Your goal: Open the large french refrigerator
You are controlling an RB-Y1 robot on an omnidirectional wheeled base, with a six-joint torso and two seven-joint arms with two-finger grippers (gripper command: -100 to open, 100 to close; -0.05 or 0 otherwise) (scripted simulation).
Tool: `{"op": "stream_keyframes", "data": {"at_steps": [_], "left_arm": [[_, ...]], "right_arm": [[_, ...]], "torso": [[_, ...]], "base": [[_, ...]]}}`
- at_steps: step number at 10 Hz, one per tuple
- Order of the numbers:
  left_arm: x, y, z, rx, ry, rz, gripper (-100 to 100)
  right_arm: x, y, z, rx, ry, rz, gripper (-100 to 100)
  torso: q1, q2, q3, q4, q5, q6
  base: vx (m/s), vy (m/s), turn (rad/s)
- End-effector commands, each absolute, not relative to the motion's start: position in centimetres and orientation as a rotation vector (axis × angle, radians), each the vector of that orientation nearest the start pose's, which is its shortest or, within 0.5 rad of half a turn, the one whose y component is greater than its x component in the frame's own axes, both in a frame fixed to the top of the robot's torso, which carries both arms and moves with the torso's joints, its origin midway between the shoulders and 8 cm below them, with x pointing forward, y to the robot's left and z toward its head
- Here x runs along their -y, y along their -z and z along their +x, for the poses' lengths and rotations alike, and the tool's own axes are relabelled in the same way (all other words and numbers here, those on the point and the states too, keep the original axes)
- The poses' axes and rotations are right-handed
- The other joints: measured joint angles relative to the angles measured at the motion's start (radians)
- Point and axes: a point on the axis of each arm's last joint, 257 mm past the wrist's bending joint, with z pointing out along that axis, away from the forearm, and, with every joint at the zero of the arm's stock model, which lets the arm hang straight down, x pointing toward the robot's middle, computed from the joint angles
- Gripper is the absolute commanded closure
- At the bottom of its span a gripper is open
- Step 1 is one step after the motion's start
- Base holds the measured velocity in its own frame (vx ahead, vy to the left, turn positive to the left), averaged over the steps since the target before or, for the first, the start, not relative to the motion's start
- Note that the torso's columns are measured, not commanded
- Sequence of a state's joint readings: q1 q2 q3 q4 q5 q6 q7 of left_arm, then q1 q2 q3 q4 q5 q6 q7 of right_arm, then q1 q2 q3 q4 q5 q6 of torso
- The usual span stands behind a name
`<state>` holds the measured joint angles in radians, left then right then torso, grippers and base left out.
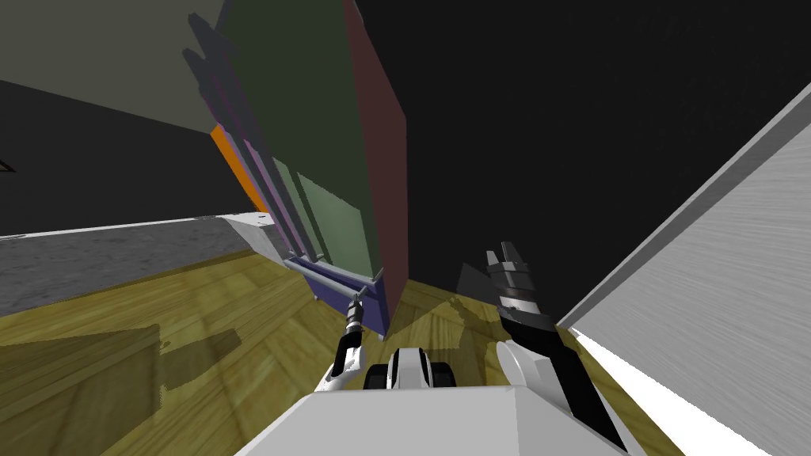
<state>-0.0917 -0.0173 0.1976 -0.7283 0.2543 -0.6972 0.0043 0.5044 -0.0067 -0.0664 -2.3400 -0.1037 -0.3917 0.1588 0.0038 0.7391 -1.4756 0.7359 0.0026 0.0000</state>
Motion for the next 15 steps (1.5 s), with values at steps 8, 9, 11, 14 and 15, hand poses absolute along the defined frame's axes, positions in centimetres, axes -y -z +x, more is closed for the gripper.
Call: {"op": "stream_keyframes", "data": {"at_steps": [8,9,11,14,15], "left_arm": [[-31.97,41.8,46.39,-0.91,1.098,-1.561,100],[-31.66,41.4,46.61,-0.908,1.105,-1.552,100],[-31.66,41.68,46.38,-0.915,1.104,-1.556,100],[-31.65,41.82,46.26,-0.921,1.107,-1.558,100],[-31.55,41.49,46.61,-0.918,1.112,-1.549,100]], "right_arm": [[31.19,-3.07,34.31,-0.633,-1.147,0.687,0],[31.19,-3.07,34.31,-0.633,-1.147,0.687,0],[31.19,-3.07,34.3,-0.633,-1.147,0.687,0],[31.19,-3.07,34.31,-0.633,-1.147,0.687,0],[31.19,-3.07,34.31,-0.633,-1.147,0.687,0]], "torso": [[0.002,0.0,0.0,0.0,-0.001,-0.002],[0.001,-0.002,-0.001,0.0,-0.001,-0.003],[-0.003,-0.004,-0.002,0.0,-0.002,-0.001],[0.0,-0.002,0.0,0.0,0.0,-0.001],[-0.001,-0.004,-0.001,-0.001,0.0,-0.001]], "base": [[-0.165,0.065,0.025],[-0.087,0.03,0.006],[-0.157,0.045,0.027],[-0.194,0.084,0.02],[-0.096,0.03,0.012]]}}
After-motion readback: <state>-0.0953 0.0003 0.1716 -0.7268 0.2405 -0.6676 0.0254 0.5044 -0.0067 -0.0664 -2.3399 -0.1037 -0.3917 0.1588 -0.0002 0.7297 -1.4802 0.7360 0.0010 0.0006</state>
